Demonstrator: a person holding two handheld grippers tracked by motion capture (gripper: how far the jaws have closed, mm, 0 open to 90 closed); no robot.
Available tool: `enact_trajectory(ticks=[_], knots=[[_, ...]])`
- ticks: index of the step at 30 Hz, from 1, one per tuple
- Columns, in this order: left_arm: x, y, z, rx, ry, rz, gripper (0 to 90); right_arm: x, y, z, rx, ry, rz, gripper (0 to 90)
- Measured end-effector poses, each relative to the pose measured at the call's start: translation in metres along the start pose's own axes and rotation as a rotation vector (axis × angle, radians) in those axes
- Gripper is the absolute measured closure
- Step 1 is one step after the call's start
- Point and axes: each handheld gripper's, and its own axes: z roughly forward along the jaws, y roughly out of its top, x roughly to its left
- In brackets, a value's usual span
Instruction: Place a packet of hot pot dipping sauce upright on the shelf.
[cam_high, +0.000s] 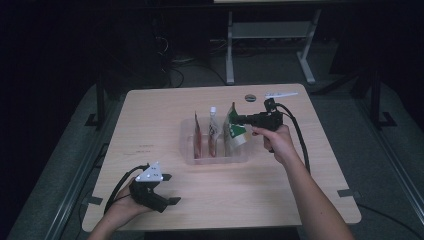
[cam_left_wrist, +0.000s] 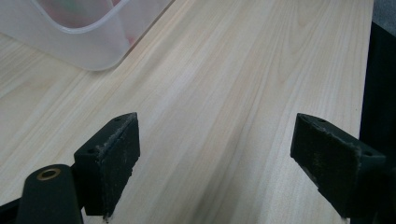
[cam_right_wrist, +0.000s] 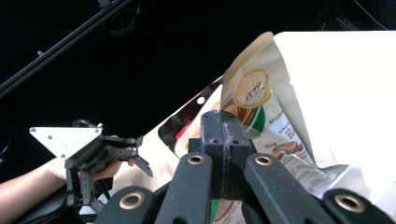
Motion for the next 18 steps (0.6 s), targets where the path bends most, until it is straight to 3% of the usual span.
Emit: enact_trajectory(ticks=[4, 10, 14, 18], knots=[[0.0003, -0.0005, 0.0006, -0.004, 0.0, -0.004, 15.4, -0.0032, -0.0007, 0.001, 0.001, -0.024, 0.009, 89.2], [0.0004, 0.0, 0.0004, 0.001, 0.0, 0.001, 15.4, -0.0029, 0.0008, 0.0008, -0.027, -0.061, -0.004, 80.3], [0.0009, -0.0001, 0.0004, 0.002, 0.002, 0.002, 15.4, -0.0011, 0.0014, 0.0002, -0.033, -0.082, -0.027, 65.1], [0.0013, 0.0004, 0.0, 0.003, 0.005, 0.005, 15.3, 0.0028, 0.0022, -0.0035, -0.024, -0.142, -0.058, 49.5]])
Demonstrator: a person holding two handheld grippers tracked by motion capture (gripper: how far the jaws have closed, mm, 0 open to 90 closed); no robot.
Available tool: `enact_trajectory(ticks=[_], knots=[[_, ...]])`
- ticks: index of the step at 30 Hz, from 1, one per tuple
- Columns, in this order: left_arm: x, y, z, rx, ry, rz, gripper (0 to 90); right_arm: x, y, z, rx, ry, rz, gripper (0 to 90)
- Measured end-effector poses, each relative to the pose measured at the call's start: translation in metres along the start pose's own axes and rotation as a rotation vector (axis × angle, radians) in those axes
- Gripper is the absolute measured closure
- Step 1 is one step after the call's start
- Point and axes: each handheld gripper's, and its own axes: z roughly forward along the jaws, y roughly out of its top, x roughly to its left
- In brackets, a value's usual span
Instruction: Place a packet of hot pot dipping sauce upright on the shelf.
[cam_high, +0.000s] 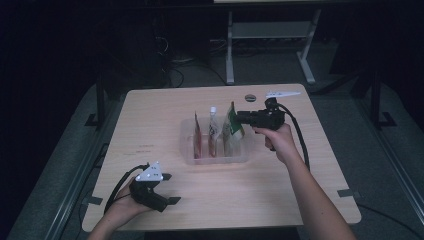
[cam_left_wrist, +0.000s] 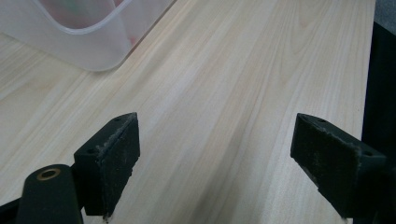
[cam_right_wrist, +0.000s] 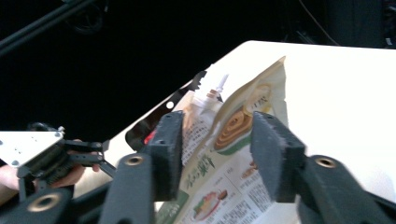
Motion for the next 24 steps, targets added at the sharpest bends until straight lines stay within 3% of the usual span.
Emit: enact_trajectory(ticks=[6, 12, 24], knots=[[0.002, 0.0, -0.001, -0.009, 0.007, -0.006, 15.2, 0.006, 0.0, -0.011, 0.015, -0.03, -0.019, 39.6], [0.005, -0.001, -0.003, -0.011, 0.02, -0.023, 15.1, 0.02, -0.001, -0.021, 0.07, -0.068, -0.091, 28.5], [0.01, -0.003, -0.006, -0.008, 0.037, -0.038, 15.2, 0.04, -0.017, -0.054, 0.083, -0.117, -0.16, 21.3]])
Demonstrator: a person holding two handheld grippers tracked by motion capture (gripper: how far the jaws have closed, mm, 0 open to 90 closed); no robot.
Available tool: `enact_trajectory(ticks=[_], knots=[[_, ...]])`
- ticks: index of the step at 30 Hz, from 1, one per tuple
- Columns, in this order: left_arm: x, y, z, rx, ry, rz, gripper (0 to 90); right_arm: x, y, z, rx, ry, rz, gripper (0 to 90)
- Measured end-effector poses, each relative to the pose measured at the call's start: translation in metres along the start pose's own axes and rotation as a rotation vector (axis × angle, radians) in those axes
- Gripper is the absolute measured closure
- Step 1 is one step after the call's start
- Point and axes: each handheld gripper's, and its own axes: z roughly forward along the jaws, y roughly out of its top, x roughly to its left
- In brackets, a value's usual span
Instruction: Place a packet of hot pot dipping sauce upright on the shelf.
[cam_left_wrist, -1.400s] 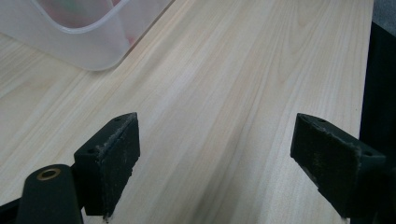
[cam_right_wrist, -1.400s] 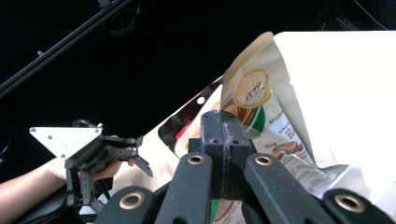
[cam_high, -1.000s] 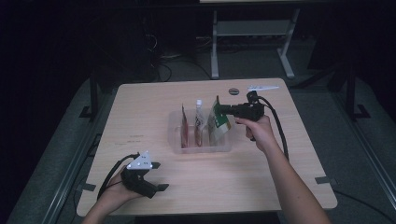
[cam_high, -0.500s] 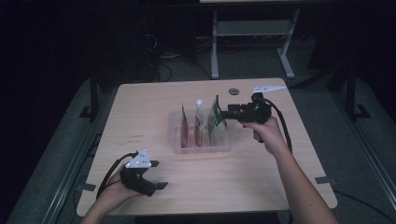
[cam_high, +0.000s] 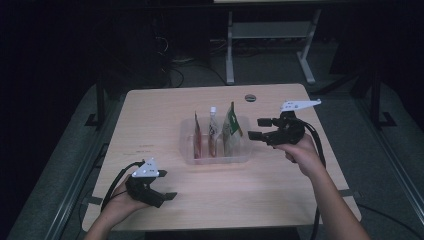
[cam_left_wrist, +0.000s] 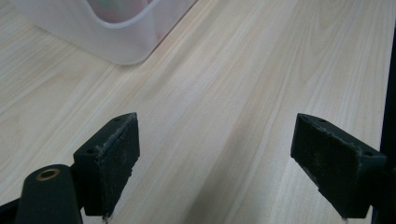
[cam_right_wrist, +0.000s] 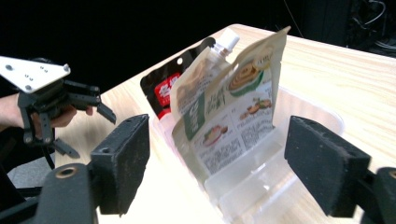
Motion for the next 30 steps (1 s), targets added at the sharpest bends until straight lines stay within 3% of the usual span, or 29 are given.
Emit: enact_trajectory(ticks=[6, 30], knots=[[0.002, -0.001, 0.0, 0.011, 0.005, -0.004, 15.2, 0.008, -0.013, -0.013, 0.029, -0.036, -0.031, 17.7], [0.008, -0.005, -0.005, 0.017, 0.024, -0.02, 15.2, 0.018, -0.087, -0.044, 0.067, -0.201, -0.048, 16.1]])
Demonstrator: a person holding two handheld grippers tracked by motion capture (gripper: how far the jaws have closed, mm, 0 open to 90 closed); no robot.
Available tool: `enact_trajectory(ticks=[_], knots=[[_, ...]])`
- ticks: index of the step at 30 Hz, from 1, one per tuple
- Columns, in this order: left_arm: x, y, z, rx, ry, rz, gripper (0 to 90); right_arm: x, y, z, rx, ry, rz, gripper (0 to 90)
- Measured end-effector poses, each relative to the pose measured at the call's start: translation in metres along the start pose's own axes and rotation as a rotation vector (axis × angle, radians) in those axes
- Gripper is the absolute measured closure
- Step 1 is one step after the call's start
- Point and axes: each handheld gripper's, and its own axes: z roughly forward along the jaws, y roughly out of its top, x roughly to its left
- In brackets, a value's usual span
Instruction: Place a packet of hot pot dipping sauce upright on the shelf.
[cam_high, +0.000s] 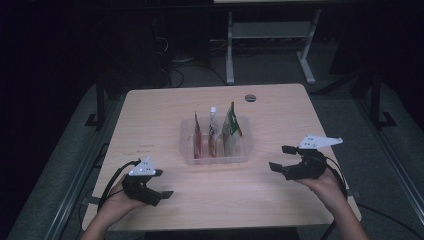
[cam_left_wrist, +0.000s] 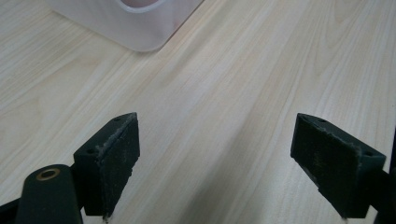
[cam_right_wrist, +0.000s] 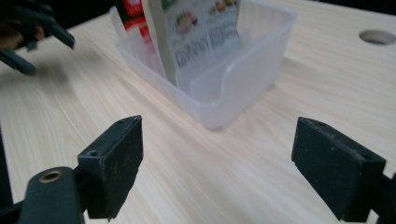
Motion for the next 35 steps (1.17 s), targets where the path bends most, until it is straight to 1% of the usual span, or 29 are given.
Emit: enact_trajectory(ticks=[1, 4, 6, 9, 10, 14, 15, 18, 20, 21, 25, 33, 35], knots=[[0.0, 0.0, 0.0, 0.003, -0.001, 0.004, 15.2, 0.0, -0.004, -0.001, 0.01, -0.012, -0.004, 16.1], [0.001, -0.001, 0.0, 0.009, 0.001, -0.002, 15.3, -0.002, -0.014, -0.003, 0.035, -0.048, -0.007, 16.1], [0.001, -0.002, 0.001, 0.011, 0.001, -0.008, 15.3, -0.004, -0.021, -0.003, 0.049, -0.058, 0.001, 16.1], [0.002, -0.003, 0.002, 0.014, -0.001, -0.013, 15.3, -0.005, -0.028, -0.004, 0.087, -0.092, -0.003, 16.1], [0.002, -0.003, 0.002, 0.023, 0.001, -0.004, 15.3, -0.005, -0.03, -0.004, 0.095, -0.097, 0.0, 16.1], [0.004, -0.005, 0.005, 0.035, 0.006, -0.004, 15.4, -0.006, -0.035, -0.002, 0.128, -0.125, -0.004, 16.0], [0.004, -0.005, 0.005, 0.038, 0.014, 0.0, 15.6, -0.007, -0.036, -0.002, 0.139, -0.134, -0.016, 15.9], [0.003, -0.005, 0.007, 0.031, 0.011, -0.007, 15.9, -0.007, -0.037, -0.001, 0.146, -0.14, -0.016, 15.9], [0.003, -0.005, 0.008, 0.037, 0.009, -0.006, 15.8, -0.007, -0.037, 0.0, 0.163, -0.159, -0.031, 15.7], [0.003, -0.005, 0.009, 0.038, 0.008, -0.006, 15.8, -0.007, -0.038, 0.001, 0.175, -0.161, -0.034, 15.3], [0.002, -0.005, 0.011, 0.042, 0.008, -0.005, 15.8, -0.01, -0.042, 0.004, 0.189, -0.158, -0.027, 15.2], [0.003, -0.006, 0.011, 0.045, 0.01, -0.004, 15.8, -0.009, -0.042, 0.005, 0.187, -0.151, -0.033, 14.7], [0.004, -0.006, 0.012, 0.044, 0.009, -0.003, 15.8, -0.009, -0.042, 0.005, 0.191, -0.157, -0.036, 14.5]])
